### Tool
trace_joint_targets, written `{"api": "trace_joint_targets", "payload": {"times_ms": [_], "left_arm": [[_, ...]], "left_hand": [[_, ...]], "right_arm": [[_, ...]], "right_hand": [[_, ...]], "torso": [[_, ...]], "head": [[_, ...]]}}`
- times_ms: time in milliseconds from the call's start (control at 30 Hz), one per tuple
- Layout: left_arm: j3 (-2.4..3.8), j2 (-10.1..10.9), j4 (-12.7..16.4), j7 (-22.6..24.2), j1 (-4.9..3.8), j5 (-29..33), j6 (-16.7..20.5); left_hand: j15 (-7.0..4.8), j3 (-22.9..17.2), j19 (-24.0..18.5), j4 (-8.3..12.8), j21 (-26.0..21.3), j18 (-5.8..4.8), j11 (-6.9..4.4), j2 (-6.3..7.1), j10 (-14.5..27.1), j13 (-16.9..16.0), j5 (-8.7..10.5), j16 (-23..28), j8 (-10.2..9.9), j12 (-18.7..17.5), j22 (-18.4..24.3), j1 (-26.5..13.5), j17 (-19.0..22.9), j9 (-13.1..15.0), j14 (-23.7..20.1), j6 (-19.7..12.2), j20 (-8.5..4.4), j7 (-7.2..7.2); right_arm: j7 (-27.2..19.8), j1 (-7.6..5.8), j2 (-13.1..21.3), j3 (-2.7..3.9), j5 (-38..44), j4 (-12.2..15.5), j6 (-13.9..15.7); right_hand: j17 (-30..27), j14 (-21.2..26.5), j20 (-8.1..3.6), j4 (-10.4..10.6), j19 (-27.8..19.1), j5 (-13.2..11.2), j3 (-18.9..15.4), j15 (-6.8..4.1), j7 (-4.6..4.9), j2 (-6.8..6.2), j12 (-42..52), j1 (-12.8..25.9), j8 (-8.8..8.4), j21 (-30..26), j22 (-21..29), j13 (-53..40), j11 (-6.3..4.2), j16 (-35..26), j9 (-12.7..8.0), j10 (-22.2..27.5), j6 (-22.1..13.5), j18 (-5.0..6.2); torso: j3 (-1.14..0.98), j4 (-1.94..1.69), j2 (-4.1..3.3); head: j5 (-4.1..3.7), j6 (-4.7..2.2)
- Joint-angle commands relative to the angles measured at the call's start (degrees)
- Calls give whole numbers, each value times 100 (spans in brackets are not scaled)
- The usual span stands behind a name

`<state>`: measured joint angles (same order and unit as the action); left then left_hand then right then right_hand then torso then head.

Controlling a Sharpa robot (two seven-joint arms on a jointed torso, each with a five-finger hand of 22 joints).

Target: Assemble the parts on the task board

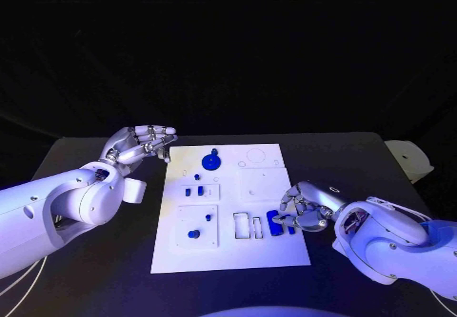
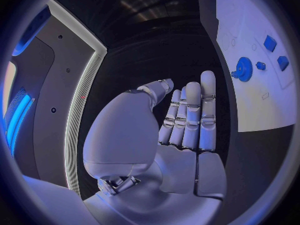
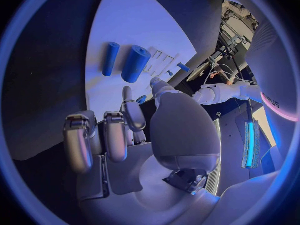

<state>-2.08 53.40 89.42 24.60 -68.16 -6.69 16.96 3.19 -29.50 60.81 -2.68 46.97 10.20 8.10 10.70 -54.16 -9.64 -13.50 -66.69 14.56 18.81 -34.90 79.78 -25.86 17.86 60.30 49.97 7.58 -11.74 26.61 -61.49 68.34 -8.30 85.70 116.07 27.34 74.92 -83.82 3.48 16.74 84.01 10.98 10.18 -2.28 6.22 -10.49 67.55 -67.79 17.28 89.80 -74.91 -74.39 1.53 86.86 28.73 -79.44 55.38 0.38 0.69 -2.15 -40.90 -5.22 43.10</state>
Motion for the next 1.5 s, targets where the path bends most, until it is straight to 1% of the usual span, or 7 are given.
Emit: {"api": "trace_joint_targets", "payload": {"times_ms": [33,633,867,1000,1167,1333,1500], "left_arm": [[3,1,23,73,1,22,-100],[2,39,44,64,2,22,-105],[2,53,51,56,2,22,-109],[2,61,55,53,2,22,-109],[2,68,59,53,2,22,-107],[1,70,59,55,2,22,-108],[1,67,53,54,2,22,-106]], "left_hand": [[-3,30,3,18,-29,37,-15,-37,39,-7,-20,-6,48,46,7,5,10,-5,-34,-19,28,6],[-2,33,2,13,-31,36,-14,-39,44,-8,-20,-9,53,53,8,-3,11,-5,-35,-18,29,6],[-1,37,1,7,-32,36,-13,-40,50,-8,-20,-11,57,59,9,-13,13,-5,-36,-20,30,5],[0,37,1,7,-32,36,-13,-40,50,-8,-20,-11,57,59,9,-13,13,-5,-37,-20,30,5],[0,37,1,7,-32,36,-13,-40,50,-8,-20,-11,57,59,9,-13,13,-5,-37,-20,30,5],[0,37,1,7,-32,36,-13,-40,50,-8,-20,-11,57,59,9,-13,13,-5,-37,-20,30,5],[1,39,0,-1,-35,36,-13,-46,59,-8,-22,-14,63,67,11,-22,15,-6,-39,-20,32,6]], "right_arm": [[322,61,-53,-3,468,-31,-160],[408,292,-325,-8,852,-304,-405],[418,385,-459,-8,864,-381,-434],[434,427,-504,-8,855,-409,-397],[443,448,-525,-9,814,-402,-67],[425,454,-498,-6,759,-316,522],[356,427,-429,6,594,-163,865]], "right_hand": [[899,-499,-23,6,599,-27,-56,-39,-35,18,39,63,14,20,-1509,-13,-20,23,9,-29,-5,-38],[875,-491,-26,9,599,-33,-219,-45,-44,117,56,147,60,20,-1509,-49,-27,12,37,-22,0,-38],[876,-491,-27,3,599,-28,-245,-47,-50,136,110,145,75,20,-1509,-91,-31,13,45,-47,11,-38],[883,-493,-40,-11,599,70,-280,-65,-75,227,192,-9,142,20,-1509,-161,-53,18,78,-87,53,-38],[918,-501,-69,-11,599,327,-264,-101,-125,388,402,-171,258,20,-1509,-318,-98,38,129,-201,156,-38],[996,-517,-125,-19,599,447,-161,-171,-228,543,634,-404,414,20,-1509,-483,-186,77,207,-337,329,-38],[1048,-527,-157,-9,599,511,-122,-205,-274,598,735,-446,491,20,-1509,-556,-227,103,251,-399,401,-38]], "torso": [[5,-4,-8],[-2,-1,-5],[4,-1,-2],[6,-8,-2],[8,0,1],[3,6,4],[7,-1,9]], "head": [[5,5],[55,40],[58,53],[61,63],[62,65],[72,64],[61,57]]}}
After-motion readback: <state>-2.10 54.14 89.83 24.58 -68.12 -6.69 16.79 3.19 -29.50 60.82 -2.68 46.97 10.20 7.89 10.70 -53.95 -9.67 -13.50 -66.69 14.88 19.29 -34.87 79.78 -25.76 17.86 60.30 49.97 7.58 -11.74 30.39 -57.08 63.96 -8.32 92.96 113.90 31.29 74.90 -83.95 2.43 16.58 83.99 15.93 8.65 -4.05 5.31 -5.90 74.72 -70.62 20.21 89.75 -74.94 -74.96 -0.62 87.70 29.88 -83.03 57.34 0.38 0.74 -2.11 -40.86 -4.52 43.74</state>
